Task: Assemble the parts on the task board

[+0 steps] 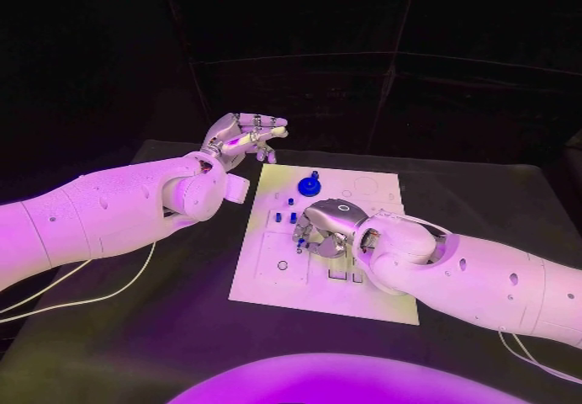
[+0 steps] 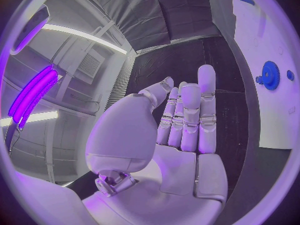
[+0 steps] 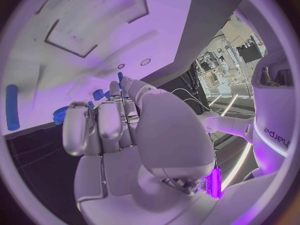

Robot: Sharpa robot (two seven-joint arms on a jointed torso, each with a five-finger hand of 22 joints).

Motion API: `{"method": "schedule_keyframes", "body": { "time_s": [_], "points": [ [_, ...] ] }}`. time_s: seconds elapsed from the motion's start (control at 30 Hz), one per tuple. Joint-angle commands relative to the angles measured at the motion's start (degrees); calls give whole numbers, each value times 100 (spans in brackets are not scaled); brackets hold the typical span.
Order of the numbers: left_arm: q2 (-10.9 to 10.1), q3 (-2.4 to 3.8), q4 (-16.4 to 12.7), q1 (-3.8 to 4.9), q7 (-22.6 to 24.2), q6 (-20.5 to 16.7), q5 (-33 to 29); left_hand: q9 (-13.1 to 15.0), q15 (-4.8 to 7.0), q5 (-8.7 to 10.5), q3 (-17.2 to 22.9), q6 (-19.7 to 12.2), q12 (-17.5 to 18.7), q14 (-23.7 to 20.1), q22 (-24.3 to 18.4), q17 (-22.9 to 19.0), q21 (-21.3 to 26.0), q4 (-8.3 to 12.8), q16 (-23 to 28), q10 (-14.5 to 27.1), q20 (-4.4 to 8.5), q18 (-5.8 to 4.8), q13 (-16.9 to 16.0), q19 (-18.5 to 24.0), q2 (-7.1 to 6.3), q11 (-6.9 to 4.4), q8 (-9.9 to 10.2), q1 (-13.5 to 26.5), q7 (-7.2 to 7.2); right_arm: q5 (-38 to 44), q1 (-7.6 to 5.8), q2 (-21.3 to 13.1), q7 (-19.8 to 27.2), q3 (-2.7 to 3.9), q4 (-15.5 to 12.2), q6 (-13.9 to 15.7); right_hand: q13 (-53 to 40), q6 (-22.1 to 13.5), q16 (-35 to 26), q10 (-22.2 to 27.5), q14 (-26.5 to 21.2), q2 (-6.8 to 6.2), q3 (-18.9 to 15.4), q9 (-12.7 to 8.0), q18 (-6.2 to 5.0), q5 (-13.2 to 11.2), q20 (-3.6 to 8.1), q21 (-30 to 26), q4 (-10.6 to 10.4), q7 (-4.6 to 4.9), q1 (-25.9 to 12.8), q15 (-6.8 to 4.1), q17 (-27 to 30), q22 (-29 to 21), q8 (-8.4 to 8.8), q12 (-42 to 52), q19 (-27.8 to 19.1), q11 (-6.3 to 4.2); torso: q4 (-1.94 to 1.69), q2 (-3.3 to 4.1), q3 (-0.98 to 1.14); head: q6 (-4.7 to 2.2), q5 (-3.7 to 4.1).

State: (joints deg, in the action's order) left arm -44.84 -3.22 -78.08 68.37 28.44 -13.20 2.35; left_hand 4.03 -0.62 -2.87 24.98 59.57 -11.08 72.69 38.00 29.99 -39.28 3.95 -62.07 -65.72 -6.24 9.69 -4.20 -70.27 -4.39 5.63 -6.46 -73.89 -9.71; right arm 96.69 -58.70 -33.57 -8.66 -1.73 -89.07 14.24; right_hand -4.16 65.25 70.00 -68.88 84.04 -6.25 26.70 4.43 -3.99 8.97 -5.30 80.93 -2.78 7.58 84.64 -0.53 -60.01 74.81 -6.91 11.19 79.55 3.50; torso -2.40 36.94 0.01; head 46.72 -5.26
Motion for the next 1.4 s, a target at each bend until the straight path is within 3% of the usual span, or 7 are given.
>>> {"method": "schedule_keyframes", "body": {
  "time_s": [0.03, 0.23, 1.27, 1.4],
  "points": [
    [10, 5, -9, 10, 34, 19, -25, -6, -3, 0, -41, -26, -29, -40, -9, -9, 39, -5, 31, 39, -8, 76, -10, 48, -2, 1, -4, 40, -30, 66, -4, 7, 37, 2, 20, -202, -7, 7, 8, -27, 136, -3, 3, 10, 30, 10, 4, 16, 29, 34, -49, -40, 4, -1, -9, -20, 14, 24, -5, -1, -1, 17, -29],
    [13, 5, 0, 10, 28, 21, -25, -5, -6, 1, -54, -29, -35, -44, -14, -18, 45, -13, 32, 44, -10, 75, -11, 48, -2, 4, -5, 52, -33, 66, -3, 19, 63, 1, 37, -258, -7, 6, 11, -27, 136, -3, 3, 10, 30, 10, 3, 18, 32, 34, -50, -40, 1, 1, -8, -21, 15, 25, 4, 4, 5, 26, -47],
    [42, 5, 49, 10, -5, 56, -25, -5, -9, 1, -76, -38, -44, -51, -21, -36, 55, -14, 33, 55, -13, 75, -12, 47, -12, 5, -5, 57, -35, 154, 50, 84, 0, -21, 71, -416, -6, -1, 11, -21, 135, -4, 3, 8, 30, 10, 1, 17, 47, 38, -57, -37, 7, 0, -1, -27, 13, 28, -2, -1, -3, 60, -67],
    [41, 5, 50, 10, -12, 61, -25, -5, -9, 1, -76, -38, -44, -51, -21, -36, 55, -14, 33, 55, -13, 75, -12, 47, -12, 5, -5, 57, -35, 204, 51, 95, -66, -24, 85, -403, 13, -91, -5, 73, 125, -23, -3, -14, 22, -5, -14, -4, 69, 72, -117, -10, 48, -34, 60, -89, -17, 62, 0, 0, -3, 61, -71]
  ]
}}
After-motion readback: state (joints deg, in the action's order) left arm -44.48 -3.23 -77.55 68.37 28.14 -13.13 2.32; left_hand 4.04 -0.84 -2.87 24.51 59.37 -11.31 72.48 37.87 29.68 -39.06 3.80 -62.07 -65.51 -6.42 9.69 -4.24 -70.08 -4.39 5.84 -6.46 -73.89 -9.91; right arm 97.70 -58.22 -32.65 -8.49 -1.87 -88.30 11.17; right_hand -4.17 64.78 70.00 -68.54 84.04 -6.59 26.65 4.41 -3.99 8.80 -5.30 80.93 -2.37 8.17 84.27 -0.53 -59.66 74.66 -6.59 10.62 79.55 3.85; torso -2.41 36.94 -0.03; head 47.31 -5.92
